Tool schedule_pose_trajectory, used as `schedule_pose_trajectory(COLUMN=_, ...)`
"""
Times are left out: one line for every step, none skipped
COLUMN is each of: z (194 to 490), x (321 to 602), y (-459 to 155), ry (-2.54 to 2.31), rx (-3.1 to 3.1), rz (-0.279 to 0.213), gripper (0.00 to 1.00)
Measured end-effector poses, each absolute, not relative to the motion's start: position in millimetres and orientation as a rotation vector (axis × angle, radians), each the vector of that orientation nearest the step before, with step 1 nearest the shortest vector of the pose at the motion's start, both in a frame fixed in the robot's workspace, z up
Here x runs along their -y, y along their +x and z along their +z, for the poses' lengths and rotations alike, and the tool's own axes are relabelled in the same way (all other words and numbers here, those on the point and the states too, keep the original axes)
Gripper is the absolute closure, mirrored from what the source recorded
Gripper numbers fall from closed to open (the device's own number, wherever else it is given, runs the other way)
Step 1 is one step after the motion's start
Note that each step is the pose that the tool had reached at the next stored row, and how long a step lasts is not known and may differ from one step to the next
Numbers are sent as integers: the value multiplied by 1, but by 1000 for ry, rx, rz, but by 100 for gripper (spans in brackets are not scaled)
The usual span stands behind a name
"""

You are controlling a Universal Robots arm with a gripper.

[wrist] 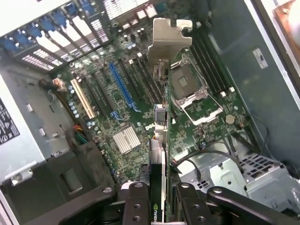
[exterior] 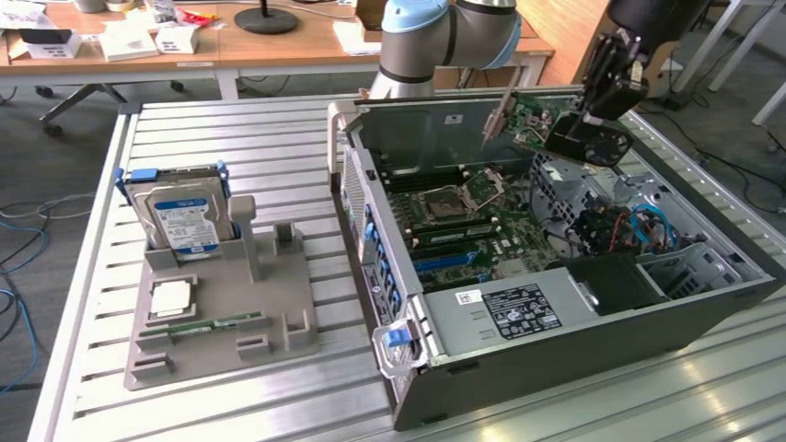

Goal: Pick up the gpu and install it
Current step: 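Insert the gpu into the slot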

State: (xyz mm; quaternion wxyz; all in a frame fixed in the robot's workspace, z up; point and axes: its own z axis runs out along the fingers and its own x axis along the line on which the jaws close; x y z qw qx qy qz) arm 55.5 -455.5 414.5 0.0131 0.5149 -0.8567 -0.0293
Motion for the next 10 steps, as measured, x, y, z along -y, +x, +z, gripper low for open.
schedule_pose_trajectory(z=414, x=456, y=56, ry=1629, rx=2653, rz=-91, gripper=74)
schedule_pose_trajectory(z=414, x=456, y=56, ry=1653, rx=2638, rz=-90, gripper=74)
schedule_pose_trajectory(z=413, x=456, y=56, ry=1677, rx=2622, rz=-90, gripper=74)
schedule_pose_trajectory(z=413, x=456, y=56, ry=1700, rx=2607, rz=-89, gripper=74)
schedule_pose_trajectory(z=413, x=456, y=56, ry=1723, rx=2591, rz=-89, gripper=74)
schedule_pose_trajectory(z=412, x=456, y=56, ry=1747, rx=2575, rz=-88, gripper=74)
schedule_pose_trajectory(z=412, x=456, y=56, ry=1770, rx=2558, rz=-88, gripper=74)
schedule_pose_trajectory(z=412, x=456, y=56, ry=1793, rx=2542, rz=-87, gripper=74)
schedule_pose_trajectory(z=411, x=456, y=56, ry=1816, rx=2525, rz=-86, gripper=74)
schedule_pose_trajectory(z=411, x=456, y=56, ry=1838, rx=2508, rz=-86, gripper=74)
